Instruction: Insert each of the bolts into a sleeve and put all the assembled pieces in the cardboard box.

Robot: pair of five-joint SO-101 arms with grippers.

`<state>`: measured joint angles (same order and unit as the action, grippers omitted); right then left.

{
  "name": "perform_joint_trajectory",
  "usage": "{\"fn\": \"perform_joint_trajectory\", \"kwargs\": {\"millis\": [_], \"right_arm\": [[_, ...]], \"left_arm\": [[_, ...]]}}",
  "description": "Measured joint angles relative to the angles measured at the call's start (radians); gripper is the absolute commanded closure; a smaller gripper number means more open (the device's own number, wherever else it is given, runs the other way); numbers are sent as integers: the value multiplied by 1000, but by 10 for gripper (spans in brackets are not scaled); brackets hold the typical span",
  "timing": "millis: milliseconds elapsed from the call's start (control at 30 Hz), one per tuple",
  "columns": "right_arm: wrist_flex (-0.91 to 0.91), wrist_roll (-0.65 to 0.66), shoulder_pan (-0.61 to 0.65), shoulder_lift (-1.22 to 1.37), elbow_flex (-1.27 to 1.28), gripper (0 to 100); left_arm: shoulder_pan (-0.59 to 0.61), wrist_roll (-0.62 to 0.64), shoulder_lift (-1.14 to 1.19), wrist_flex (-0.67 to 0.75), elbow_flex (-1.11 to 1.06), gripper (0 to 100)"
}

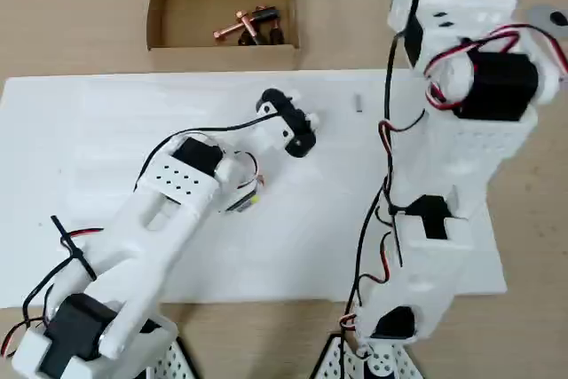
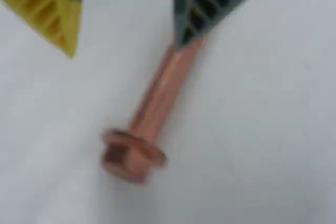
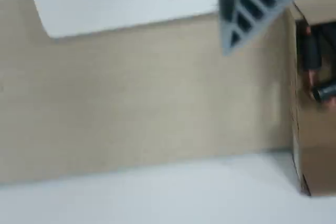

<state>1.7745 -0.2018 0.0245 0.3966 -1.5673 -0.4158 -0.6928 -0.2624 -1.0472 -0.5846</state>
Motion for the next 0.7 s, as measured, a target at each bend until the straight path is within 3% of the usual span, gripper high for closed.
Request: {"fn": "perform_joint_trajectory", "kwargs": {"millis": [300, 700], "right_arm": [[0, 0, 0, 0, 0, 634], [0, 0, 0, 0, 0, 634]], "left_arm": [[8, 0, 29, 98, -26, 867], [17, 2, 264, 127, 23, 867]]}}
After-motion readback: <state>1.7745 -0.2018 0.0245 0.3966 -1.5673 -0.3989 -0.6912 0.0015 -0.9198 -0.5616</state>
